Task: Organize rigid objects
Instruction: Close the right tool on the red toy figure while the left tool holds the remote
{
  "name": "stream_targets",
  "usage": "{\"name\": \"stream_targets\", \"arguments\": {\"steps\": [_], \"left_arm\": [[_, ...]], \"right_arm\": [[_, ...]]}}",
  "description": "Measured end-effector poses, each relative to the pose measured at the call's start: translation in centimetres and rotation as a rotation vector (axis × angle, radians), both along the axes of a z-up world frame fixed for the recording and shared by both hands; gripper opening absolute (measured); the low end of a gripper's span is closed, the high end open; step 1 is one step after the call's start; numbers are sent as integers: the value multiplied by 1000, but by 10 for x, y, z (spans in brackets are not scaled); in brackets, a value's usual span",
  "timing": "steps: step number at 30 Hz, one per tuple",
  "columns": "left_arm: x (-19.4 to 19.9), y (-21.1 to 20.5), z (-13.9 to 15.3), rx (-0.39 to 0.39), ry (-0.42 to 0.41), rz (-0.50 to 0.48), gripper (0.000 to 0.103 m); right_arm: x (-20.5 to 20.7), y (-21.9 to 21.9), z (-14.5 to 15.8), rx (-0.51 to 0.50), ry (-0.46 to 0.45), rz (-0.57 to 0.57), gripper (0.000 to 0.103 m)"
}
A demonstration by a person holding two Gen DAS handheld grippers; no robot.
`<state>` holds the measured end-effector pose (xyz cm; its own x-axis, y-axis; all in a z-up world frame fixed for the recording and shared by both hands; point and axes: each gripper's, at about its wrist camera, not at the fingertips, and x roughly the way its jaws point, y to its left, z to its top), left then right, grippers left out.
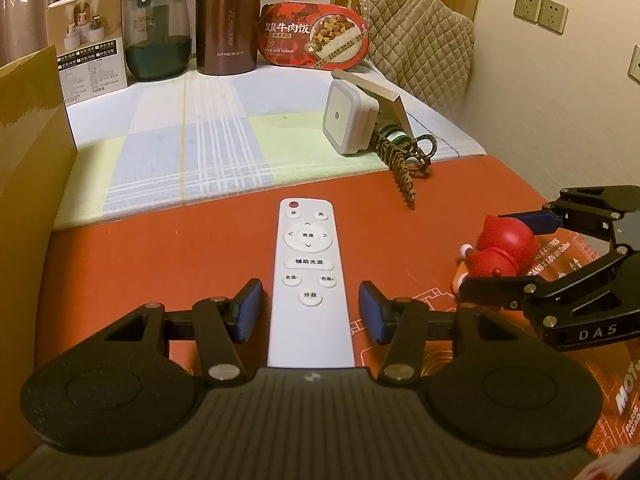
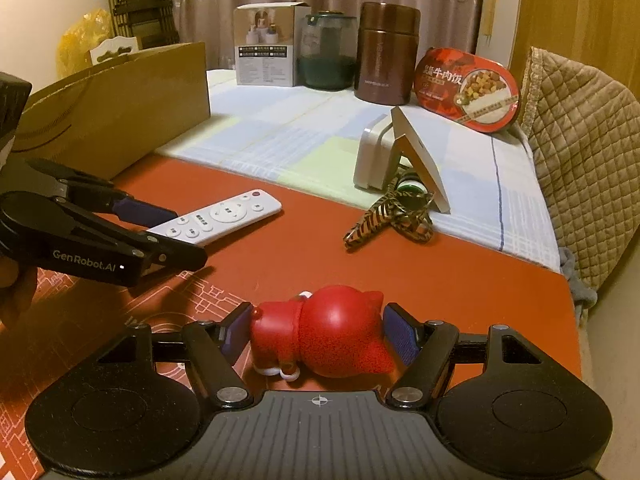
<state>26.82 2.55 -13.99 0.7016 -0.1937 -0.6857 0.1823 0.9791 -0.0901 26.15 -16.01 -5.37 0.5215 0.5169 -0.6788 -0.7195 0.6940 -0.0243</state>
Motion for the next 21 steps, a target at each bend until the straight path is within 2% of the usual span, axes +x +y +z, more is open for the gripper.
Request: {"name": "stream_targets", "arguments": {"steps": [11,12,13,21], "left_arm": [[3,-3,-1,26,-8,-9,44],[3,-3,-1,33,-9,-9,42],[3,-2,-1,39,-11,-7,34],[-4,-6,4,44,11,-38,33]], "right_arm": [[-4,-3,2,24,15,-93,64],[-4,-3,2,25,15,-99,64],[-5,-3,2,27,15,-105,64],[-8,-6,8,43,30,-165,64]]}}
